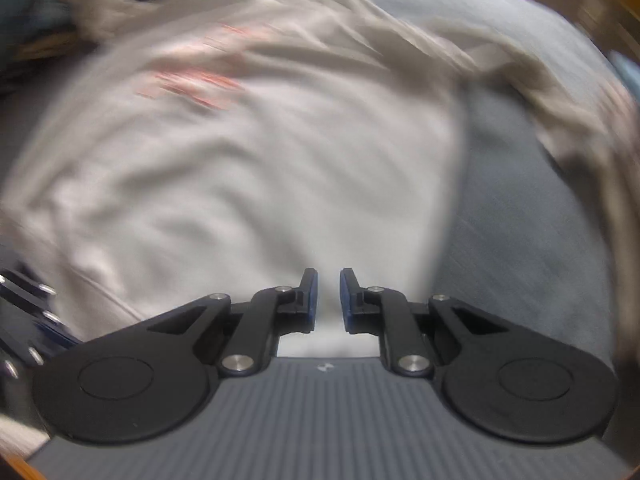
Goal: Fold clothes
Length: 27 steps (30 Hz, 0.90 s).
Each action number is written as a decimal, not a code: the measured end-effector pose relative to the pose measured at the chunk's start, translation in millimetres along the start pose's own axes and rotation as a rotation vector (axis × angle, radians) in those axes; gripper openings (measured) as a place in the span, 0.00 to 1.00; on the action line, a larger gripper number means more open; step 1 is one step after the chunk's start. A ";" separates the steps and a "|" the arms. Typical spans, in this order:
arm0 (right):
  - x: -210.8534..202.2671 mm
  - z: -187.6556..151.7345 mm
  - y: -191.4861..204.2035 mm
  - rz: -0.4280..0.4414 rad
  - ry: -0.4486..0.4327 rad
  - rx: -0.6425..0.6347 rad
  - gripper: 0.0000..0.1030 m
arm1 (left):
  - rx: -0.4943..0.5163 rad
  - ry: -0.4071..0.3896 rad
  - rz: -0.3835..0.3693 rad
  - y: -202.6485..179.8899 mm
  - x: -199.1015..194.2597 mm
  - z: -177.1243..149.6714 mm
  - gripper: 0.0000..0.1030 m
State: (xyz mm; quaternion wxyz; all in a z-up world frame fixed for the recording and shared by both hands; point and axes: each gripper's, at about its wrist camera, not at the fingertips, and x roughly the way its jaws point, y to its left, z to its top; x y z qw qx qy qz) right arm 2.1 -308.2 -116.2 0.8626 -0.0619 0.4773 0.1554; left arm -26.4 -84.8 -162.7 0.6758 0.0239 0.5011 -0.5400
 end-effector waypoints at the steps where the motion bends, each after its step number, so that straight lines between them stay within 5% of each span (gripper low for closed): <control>1: 6.7 9.4 13.2 0.034 -0.023 -0.032 0.12 | -0.012 -0.001 0.012 2.4 -2.8 0.0 0.22; 9: 66.6 50.8 79.3 0.190 -0.057 -0.157 0.12 | -0.106 -0.011 0.109 21.8 -24.8 0.3 0.25; 13: 66.2 28.2 59.9 0.171 -0.037 -0.147 0.12 | -0.164 -0.015 0.085 33.2 -30.3 -3.4 0.24; 19: 18.4 -27.7 -4.6 -0.011 0.040 -0.050 0.13 | -0.181 -0.010 0.035 47.6 -34.2 -4.6 0.25; 23: -1.9 -33.7 -10.6 -0.107 0.036 -0.044 0.15 | -0.182 -0.001 0.022 49.9 -35.7 -2.5 0.25; 27: 3.7 -7.4 30.1 0.083 -0.063 -0.085 0.15 | -0.176 0.006 0.027 45.1 -34.7 -3.3 0.26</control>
